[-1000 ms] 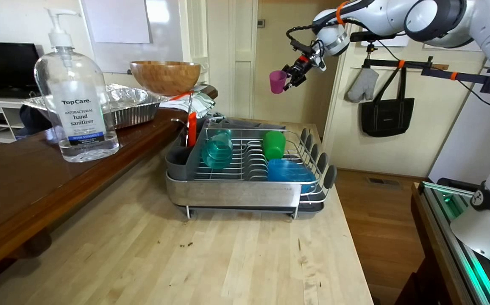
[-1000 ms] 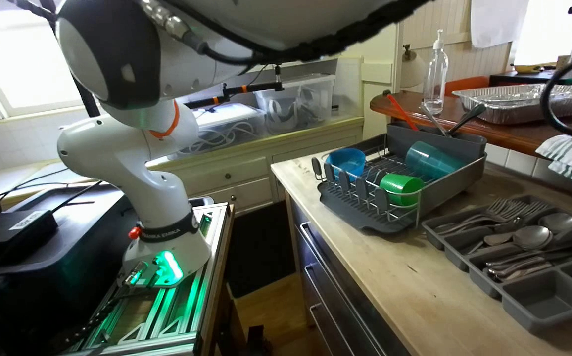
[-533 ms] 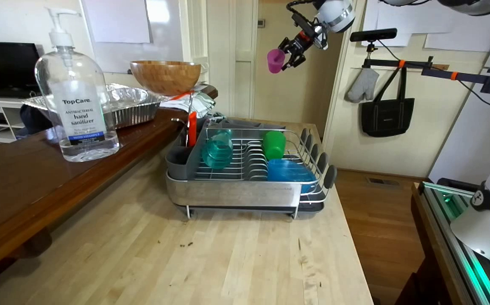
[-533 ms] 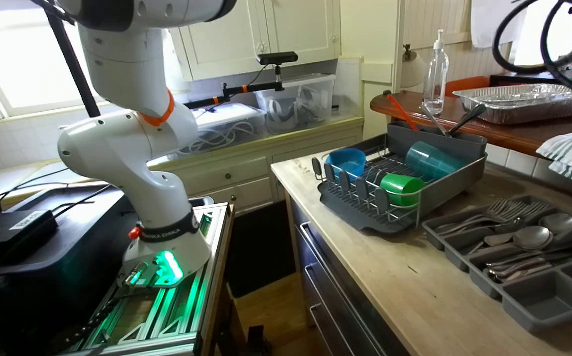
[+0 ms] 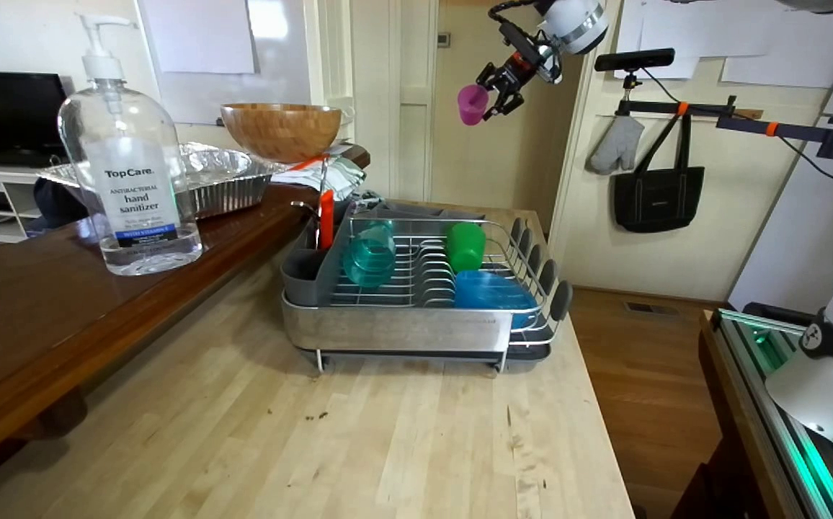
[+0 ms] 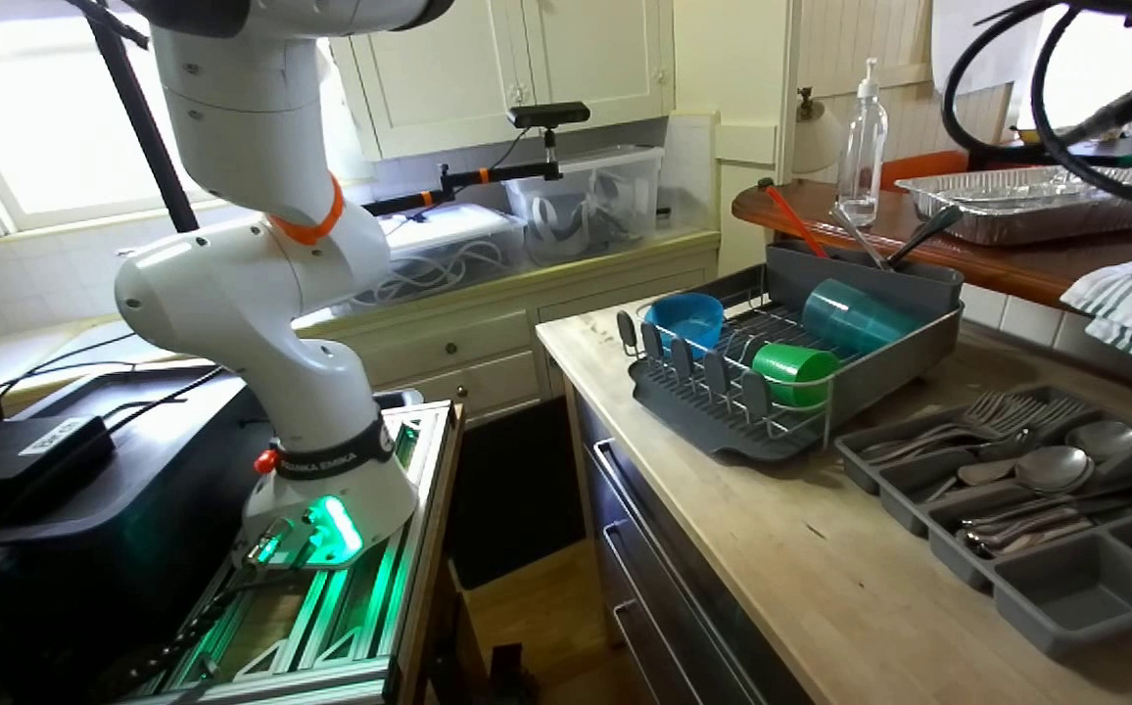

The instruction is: Place the pink cup on the dish rack

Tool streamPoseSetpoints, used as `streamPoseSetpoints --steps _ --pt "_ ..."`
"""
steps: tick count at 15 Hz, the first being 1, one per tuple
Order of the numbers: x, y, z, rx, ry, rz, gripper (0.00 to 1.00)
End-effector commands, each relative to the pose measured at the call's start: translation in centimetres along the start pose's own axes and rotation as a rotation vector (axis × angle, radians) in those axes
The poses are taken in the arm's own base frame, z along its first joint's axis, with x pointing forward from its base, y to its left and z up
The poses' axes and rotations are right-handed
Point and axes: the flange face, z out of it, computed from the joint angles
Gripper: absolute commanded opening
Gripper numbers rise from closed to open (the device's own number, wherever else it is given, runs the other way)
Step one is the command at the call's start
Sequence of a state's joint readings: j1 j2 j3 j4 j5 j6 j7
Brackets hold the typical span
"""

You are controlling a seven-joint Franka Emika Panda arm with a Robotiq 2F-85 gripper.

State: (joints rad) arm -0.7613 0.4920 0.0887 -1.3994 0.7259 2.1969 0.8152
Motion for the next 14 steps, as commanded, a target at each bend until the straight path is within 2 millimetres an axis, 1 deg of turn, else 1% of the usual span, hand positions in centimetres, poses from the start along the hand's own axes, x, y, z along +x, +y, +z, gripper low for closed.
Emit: streamPoseSetpoints --steps 1,3,4,5,7,8,9,10,12,13,14 --pt "-5.1 -1.7 -0.5 0.015 0.119 -0.148 0.38" --pt "-9.7 -2.8 -1.4 0.018 0.178 -0.24 0.38" --pt "-12.3 -2.8 -1.6 0.009 0.199 -0.3 0.38" --pt "-14.7 -3.0 -2.2 -0.006 0.214 -0.36 0.38" --pt "-19.6 -2.2 -2.9 -0.058 0.244 -0.475 0.38" --pt "-21.3 -2.2 -4.0 -0.077 0.251 -0.52 0.38" --pt "-22.7 -1.2 -4.4 -0.1 0.261 -0.571 0.38" --pt "-24.1 -0.7 -5.0 -0.119 0.279 -0.619 0.38" --pt "-26.3 1.6 -5.9 -0.159 0.33 -0.709 0.38" --pt "-27.1 2.4 -6.1 -0.166 0.338 -0.747 0.38" --pt "-27.5 2.6 -6.5 -0.167 0.332 -0.755 0.38"
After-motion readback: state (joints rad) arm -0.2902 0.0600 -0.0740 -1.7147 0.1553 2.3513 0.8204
